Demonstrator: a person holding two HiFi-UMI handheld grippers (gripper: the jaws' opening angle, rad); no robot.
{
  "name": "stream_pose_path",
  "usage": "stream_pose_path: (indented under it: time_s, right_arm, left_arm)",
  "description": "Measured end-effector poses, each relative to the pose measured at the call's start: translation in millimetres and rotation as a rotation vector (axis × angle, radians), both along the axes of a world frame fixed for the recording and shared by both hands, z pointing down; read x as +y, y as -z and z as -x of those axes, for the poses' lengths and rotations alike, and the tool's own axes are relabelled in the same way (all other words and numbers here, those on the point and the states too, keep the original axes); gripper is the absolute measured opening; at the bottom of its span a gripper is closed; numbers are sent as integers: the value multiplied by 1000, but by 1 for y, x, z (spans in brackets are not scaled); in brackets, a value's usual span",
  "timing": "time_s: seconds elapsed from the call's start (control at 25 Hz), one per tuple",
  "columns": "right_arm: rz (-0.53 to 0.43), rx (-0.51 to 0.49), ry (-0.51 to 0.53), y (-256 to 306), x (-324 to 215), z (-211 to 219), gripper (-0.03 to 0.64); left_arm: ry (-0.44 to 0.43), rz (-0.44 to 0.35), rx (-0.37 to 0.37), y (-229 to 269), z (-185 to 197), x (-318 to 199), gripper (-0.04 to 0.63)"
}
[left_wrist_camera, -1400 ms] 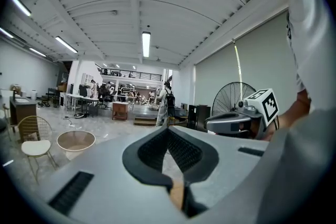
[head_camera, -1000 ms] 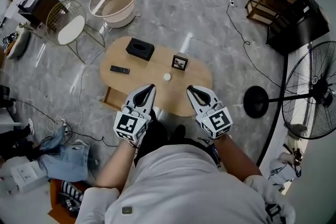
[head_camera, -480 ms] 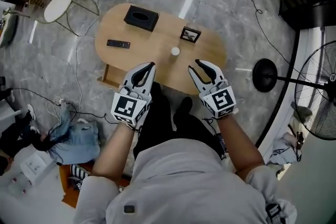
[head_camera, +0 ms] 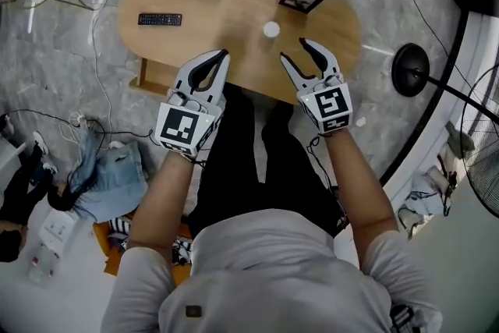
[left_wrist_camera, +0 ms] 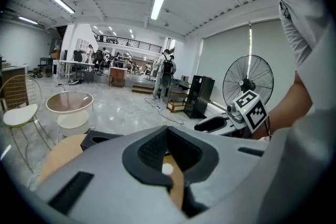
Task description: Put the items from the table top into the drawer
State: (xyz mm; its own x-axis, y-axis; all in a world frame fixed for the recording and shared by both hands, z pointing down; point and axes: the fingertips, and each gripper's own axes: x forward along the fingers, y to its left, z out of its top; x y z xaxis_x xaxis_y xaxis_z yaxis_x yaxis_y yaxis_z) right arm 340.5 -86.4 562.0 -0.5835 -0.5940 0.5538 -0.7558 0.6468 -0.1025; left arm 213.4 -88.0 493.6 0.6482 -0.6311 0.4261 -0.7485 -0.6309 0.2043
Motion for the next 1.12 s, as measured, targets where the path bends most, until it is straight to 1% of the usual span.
stream_pose_path:
  time_s: [0.32, 0.6, 0.84, 0.92, 1.12]
  right_arm:
    - [86, 64, -9, -123, -16, 11, 245]
    - [143, 109, -18, -206, -21, 13, 264]
    - [168, 128, -30, -251, -28, 15, 270]
    - [168, 133, -20, -260, -29, 18, 270]
    - [170, 162, -18, -275, -33, 22, 269]
  left_arm:
    - [-20, 75, -17, -101, 8, -11, 9]
    - [-56, 105, -31, -162, 5, -18, 9]
    - [-65, 137, -31, -197, 5, -21, 9]
    - [-69, 157, -37, -207, 5, -19, 9]
    - [-71, 161, -30, -218, 9, -17, 9]
